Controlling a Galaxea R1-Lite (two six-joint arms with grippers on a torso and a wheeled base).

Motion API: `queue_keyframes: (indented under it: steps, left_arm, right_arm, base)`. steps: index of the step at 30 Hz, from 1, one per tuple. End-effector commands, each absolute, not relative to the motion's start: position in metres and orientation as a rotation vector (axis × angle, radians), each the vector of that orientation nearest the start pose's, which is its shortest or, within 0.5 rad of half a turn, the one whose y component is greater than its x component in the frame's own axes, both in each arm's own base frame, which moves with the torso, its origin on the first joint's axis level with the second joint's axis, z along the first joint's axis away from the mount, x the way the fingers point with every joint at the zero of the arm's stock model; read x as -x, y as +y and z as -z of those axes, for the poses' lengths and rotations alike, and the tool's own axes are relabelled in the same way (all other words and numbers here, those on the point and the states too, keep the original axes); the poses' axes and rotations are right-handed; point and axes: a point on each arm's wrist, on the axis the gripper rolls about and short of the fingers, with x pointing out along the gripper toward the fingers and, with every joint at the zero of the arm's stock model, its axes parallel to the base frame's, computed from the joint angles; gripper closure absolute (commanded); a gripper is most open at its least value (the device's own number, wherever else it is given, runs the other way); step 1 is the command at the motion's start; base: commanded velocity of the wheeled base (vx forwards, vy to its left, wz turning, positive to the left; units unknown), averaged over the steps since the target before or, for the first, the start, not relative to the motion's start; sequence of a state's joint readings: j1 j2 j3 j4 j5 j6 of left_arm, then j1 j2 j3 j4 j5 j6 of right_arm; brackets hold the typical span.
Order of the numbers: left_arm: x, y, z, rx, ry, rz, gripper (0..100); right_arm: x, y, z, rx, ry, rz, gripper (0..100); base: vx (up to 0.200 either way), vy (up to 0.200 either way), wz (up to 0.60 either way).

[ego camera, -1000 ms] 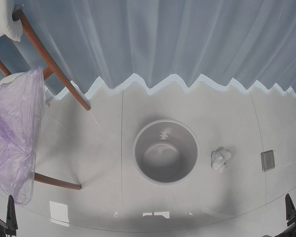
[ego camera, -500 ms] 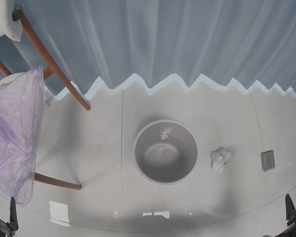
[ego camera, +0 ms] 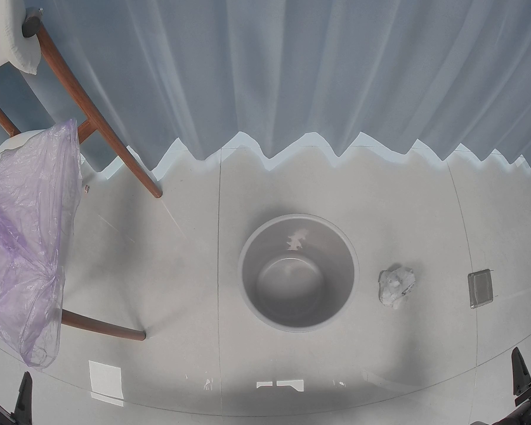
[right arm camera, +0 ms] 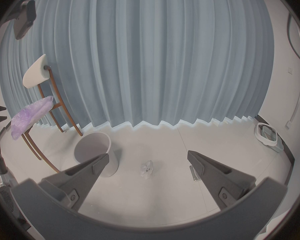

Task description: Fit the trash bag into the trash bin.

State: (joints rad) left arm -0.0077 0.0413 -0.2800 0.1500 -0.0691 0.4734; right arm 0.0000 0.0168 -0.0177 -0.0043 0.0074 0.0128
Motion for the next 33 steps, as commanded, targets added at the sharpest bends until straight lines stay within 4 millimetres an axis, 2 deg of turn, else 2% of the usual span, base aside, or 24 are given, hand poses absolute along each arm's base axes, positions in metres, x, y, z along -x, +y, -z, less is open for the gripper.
queue_keyframes:
  steps: [1, 9, 15, 22, 28, 33]
  left_arm:
    - [0.044, -0.002, -0.159, -0.412, -0.085, 0.06, 0]
    - [0.023, -0.002, -0.204, -0.344, -0.103, 0.107, 0]
    - [0.006, -0.004, -0.222, -0.346, -0.077, 0.182, 0]
    - [-0.004, -0.007, -0.227, -0.388, -0.078, 0.353, 0]
    - [-0.013, -0.009, -0.227, -0.487, -0.07, 0.417, 0]
    - [-0.022, -0.009, -0.226, -0.494, -0.034, 0.419, 0]
  right_arm:
    - [0.023, 0.0, -0.076, -0.012, -0.005, -0.008, 0]
    - [0.023, 0.0, -0.076, -0.012, -0.005, -0.008, 0]
    - [0.023, 0.0, -0.076, -0.012, -0.005, -0.008, 0]
    - [0.023, 0.0, -0.076, -0.012, -0.005, -0.008, 0]
    - [0.023, 0.0, -0.076, -0.012, -0.005, -0.008, 0]
    - [0.023, 0.0, -0.076, -0.012, -0.005, -0.009, 0]
  base:
    - [0.0, 0.0, 0.0]
    - [0.0, 0.0, 0.0]
    - [0.0, 0.0, 0.0]
    - [0.0, 0.0, 0.0]
    - [0.0, 0.0, 0.0]
    - [0.0, 0.0, 0.0]
